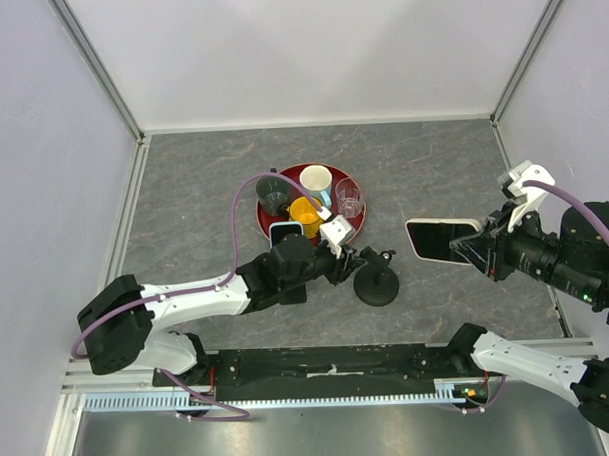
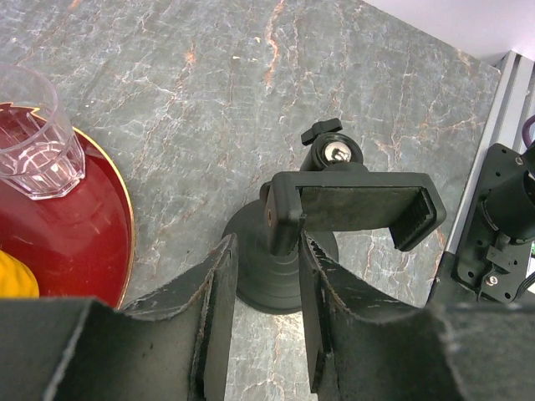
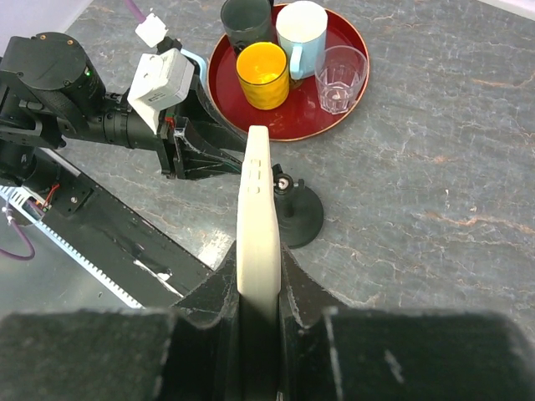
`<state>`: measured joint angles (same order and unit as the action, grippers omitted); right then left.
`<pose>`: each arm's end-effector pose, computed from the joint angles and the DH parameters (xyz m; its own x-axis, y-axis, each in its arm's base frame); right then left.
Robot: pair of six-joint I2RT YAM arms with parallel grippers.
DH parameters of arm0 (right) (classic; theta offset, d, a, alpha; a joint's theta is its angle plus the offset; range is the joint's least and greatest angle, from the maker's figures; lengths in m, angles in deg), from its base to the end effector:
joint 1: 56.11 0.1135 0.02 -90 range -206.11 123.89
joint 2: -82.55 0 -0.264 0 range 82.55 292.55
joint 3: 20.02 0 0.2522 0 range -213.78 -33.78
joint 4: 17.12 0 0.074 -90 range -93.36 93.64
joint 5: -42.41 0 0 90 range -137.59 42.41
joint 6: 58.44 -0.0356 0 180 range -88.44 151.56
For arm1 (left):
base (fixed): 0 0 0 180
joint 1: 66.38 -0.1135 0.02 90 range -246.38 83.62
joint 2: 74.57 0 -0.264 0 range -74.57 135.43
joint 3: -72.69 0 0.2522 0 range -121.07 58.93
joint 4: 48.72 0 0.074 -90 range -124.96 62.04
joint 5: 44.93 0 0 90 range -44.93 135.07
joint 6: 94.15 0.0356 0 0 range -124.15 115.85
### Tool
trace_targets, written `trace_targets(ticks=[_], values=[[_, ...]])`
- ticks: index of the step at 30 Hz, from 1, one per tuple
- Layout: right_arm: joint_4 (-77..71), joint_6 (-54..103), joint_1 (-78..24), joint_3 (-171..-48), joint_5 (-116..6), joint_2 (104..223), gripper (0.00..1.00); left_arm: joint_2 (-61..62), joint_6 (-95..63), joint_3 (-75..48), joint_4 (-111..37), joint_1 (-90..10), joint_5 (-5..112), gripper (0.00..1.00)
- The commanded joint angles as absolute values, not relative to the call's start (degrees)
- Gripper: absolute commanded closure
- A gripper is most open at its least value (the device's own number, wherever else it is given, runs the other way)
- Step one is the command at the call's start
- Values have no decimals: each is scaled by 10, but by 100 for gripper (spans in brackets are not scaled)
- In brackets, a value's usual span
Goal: Place the phone on the phone stand
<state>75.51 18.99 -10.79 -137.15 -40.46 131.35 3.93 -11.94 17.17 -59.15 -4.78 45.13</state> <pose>0.0305 0.0245 0.5015 -0.4187 -0.1162 -0.9007 -0.5480 0.8232 0.1485 0.1458 -0.2697 0.2499 -0.2217 0.1250 -0.9671 0.8580 0.4963 -0.1325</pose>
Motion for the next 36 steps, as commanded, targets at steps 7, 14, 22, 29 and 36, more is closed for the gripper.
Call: trace_targets(ticks=[7,14,22,29,36], values=[[690,190,-107,-1365,-414,1311,100,43,-100,147,-631,-44,431,57],[690,186,-108,-1361,-415,1306,100,41,-103,137,-626,-44,435,56],[689,182,-108,-1355,-424,1305,100,55,-100,130,-616,-44,435,62],[685,179,-108,-1349,-428,1305,100,58,-88,123,-607,-44,428,66],[684,179,-107,-1327,-438,1313,100,58,-78,118,-606,-36,420,63]])
